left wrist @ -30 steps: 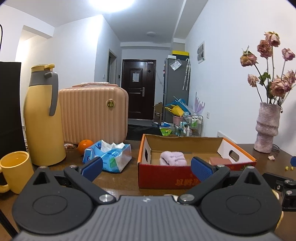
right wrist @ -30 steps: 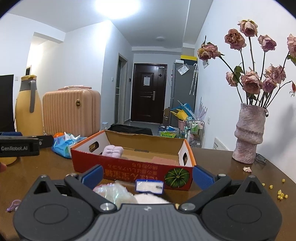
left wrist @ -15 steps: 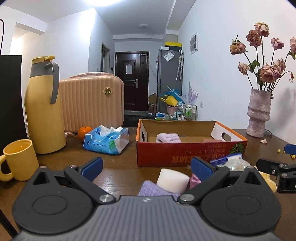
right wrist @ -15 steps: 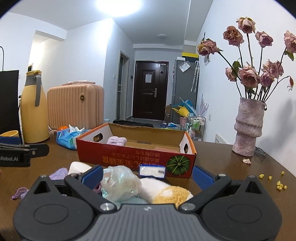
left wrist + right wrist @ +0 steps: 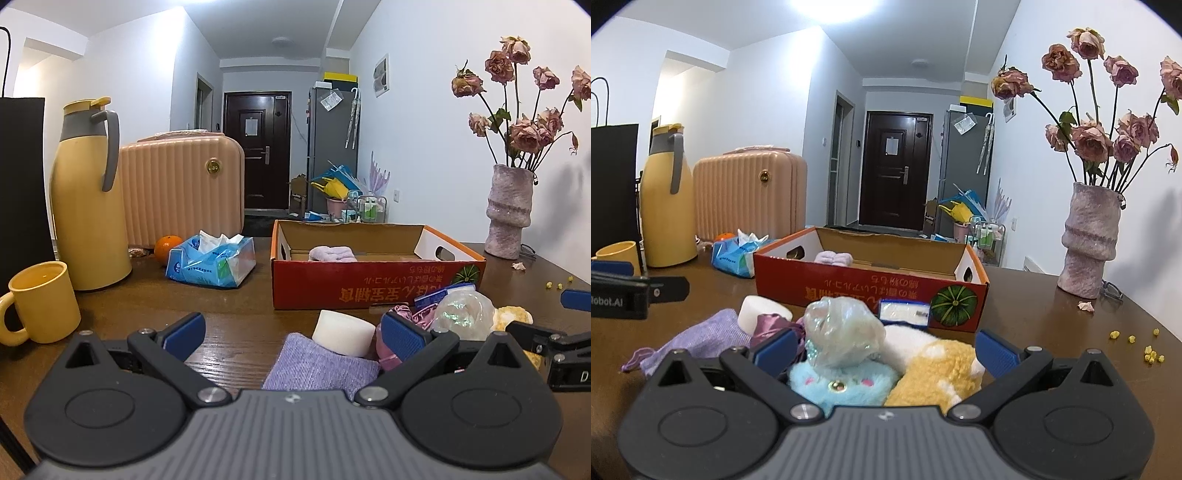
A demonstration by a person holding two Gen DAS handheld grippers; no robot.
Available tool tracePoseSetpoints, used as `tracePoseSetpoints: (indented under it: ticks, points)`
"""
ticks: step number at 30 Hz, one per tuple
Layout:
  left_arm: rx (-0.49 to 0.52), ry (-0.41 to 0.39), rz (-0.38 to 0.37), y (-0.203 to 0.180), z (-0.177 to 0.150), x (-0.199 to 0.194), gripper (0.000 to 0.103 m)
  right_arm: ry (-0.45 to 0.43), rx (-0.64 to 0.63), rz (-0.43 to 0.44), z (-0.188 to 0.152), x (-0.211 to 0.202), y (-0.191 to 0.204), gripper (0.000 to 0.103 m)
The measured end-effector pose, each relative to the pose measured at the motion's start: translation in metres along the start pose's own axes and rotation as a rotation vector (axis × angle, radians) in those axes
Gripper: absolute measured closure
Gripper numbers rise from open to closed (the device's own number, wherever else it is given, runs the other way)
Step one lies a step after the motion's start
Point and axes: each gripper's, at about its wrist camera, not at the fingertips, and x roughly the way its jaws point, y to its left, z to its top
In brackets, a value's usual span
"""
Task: Organize soft objects
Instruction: 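Close the right gripper on the yellow plush toy while the left gripper approaches the purple pouch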
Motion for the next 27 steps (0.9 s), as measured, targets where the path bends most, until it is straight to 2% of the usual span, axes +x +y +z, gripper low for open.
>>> tracePoseSetpoints:
  ticks: [8,19,27]
  points:
    - [-0.002,0.034,0.008,0.002,-0.003,0.004,0.000,0.042,0.001,-0.014,-0.003,0.007,0.000,0.000]
    - [-0.010,0.065,0.010,0.005,-0.005,0.008,0.000,0.216,0.072,-0.138,-0.013,0.045,-0.024,0.001]
    - [-0.006,0.070,0.015,0.004,-0.005,0.009,0.000,0.278,0.074,-0.186,-0.022,0.062,-0.040,0.004]
